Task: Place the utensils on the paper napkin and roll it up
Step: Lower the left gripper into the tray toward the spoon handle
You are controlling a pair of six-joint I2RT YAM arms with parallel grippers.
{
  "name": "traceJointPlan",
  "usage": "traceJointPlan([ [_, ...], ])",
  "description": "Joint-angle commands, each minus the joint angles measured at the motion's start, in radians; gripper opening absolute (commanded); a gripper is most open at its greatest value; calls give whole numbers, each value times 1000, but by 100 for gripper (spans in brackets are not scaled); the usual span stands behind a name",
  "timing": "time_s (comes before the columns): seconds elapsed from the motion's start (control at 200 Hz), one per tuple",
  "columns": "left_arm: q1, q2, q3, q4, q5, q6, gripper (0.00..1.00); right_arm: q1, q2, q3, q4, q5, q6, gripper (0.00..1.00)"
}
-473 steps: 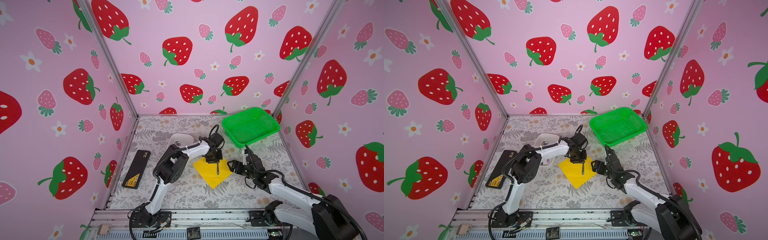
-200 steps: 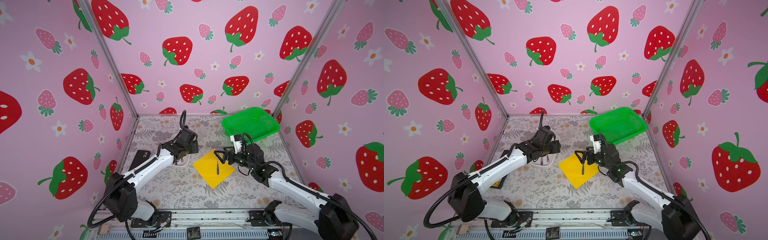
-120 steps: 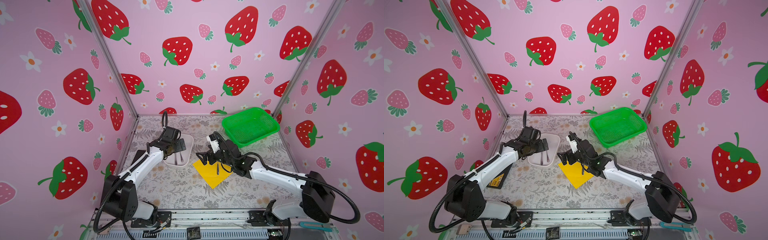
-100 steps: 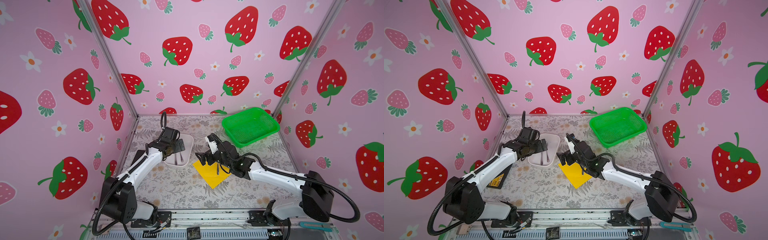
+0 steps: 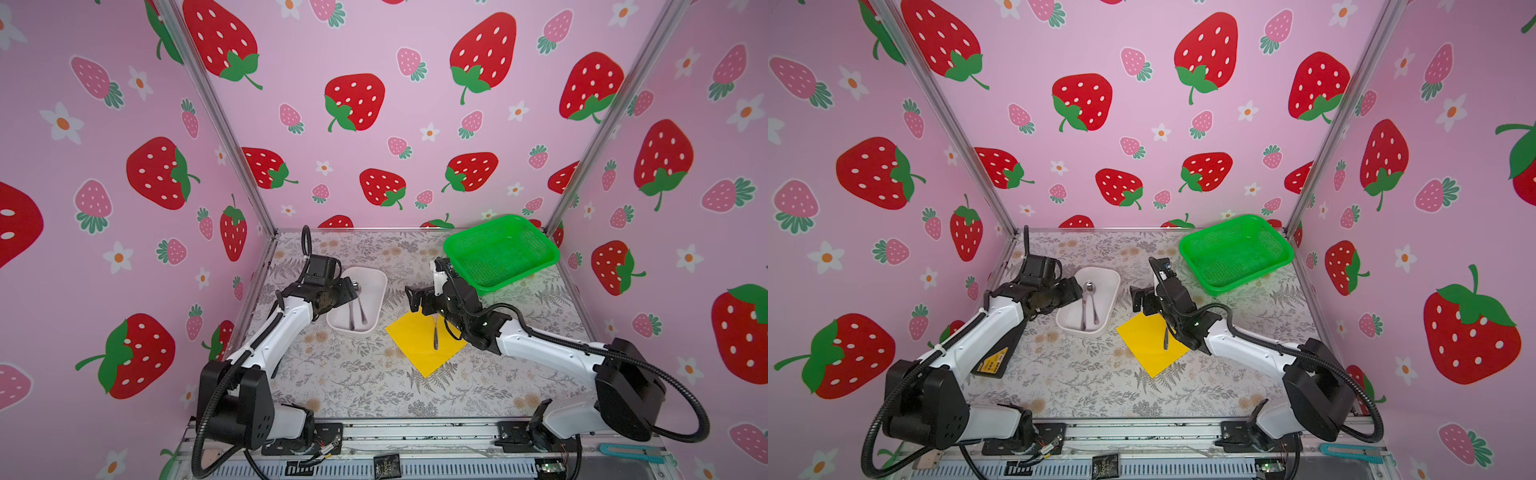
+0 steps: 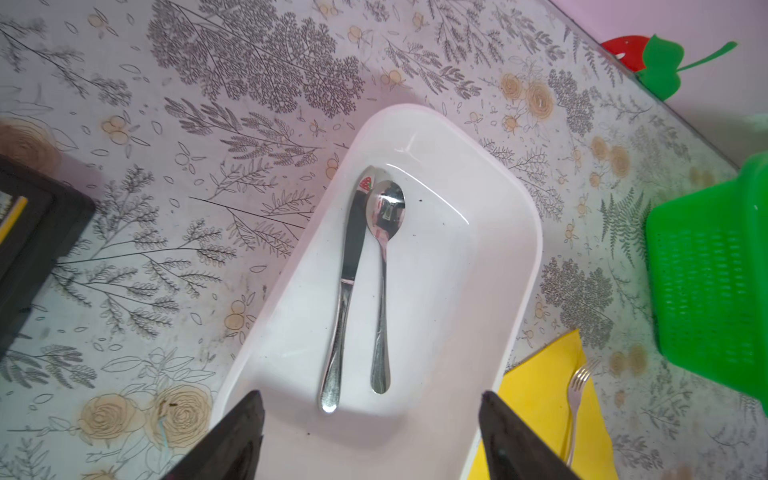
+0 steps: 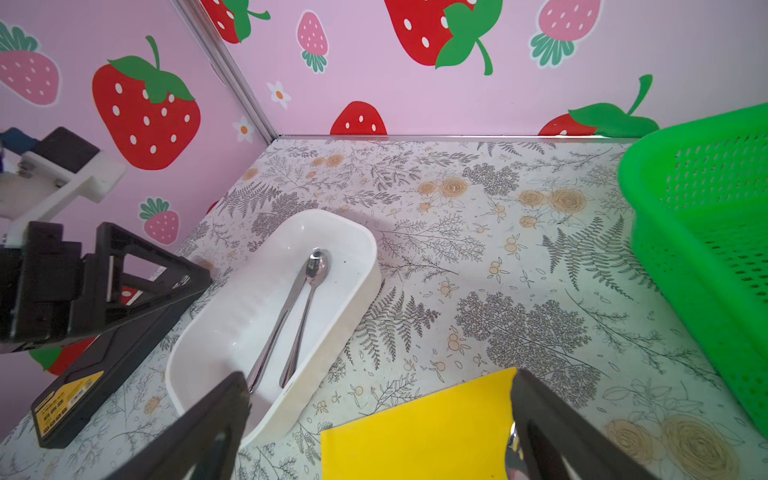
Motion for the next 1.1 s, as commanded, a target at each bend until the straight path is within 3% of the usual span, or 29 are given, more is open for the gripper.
traceJointPlan([
  [0.0, -24, 95, 125, -81, 7, 22, 76, 5, 27, 40, -31, -53, 33, 100],
  [0.645, -82, 405, 367, -222, -15, 68, 63, 6, 150, 128, -105, -206, 103, 100],
  [1.095, -84, 498, 423, -256, -16, 85, 61, 5, 185, 157, -157, -207, 125, 100],
])
